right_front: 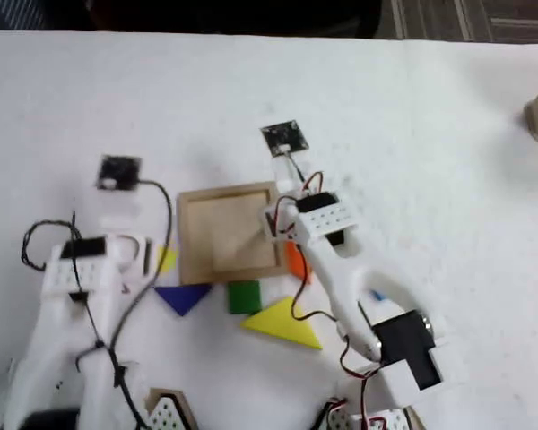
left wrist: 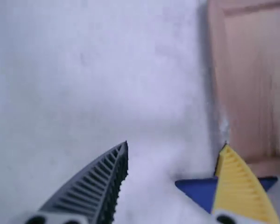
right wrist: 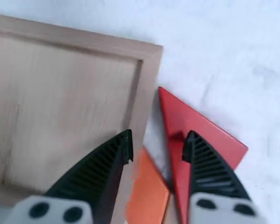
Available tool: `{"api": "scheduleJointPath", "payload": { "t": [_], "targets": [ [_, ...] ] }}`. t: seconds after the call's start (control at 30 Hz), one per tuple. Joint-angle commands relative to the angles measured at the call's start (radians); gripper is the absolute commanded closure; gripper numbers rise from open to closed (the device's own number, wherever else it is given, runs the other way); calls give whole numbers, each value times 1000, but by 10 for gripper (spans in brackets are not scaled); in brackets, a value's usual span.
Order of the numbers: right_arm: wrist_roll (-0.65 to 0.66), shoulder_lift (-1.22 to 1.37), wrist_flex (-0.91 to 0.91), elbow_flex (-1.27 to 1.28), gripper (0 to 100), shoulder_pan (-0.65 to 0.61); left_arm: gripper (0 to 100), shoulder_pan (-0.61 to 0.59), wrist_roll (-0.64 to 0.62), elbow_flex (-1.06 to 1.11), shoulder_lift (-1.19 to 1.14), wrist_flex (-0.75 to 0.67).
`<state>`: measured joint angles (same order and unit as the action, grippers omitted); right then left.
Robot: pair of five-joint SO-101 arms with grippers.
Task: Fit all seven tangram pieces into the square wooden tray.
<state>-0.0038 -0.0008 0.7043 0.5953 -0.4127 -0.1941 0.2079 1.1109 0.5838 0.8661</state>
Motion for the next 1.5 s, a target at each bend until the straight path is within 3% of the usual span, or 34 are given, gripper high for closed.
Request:
{"api": "scheduleJointPath", "payload": {
  "t": [0.0,0.17,0.3,0.5,0.73,0.97,1.13,1.47],
  "targets": [
    [11,-62,-15,-6,823,21,683,68,172,100,226,32],
    [11,-62,-15,-8,823,24,683,173,350,242,464,117],
    [11,-62,-15,-8,823,25,683,242,489,227,487,238],
    [11,-62,-15,-8,823,27,684,268,631,140,295,265],
    [11,-62,-15,-8,823,27,728,257,706,-34,-44,126],
    [11,-64,-15,-8,823,27,720,312,822,-63,-147,144],
    [37,-64,-15,-8,823,25,721,320,844,-64,-177,146],
    [68,-64,-15,-8,823,25,782,340,767,-109,-286,115]
  ]
}}
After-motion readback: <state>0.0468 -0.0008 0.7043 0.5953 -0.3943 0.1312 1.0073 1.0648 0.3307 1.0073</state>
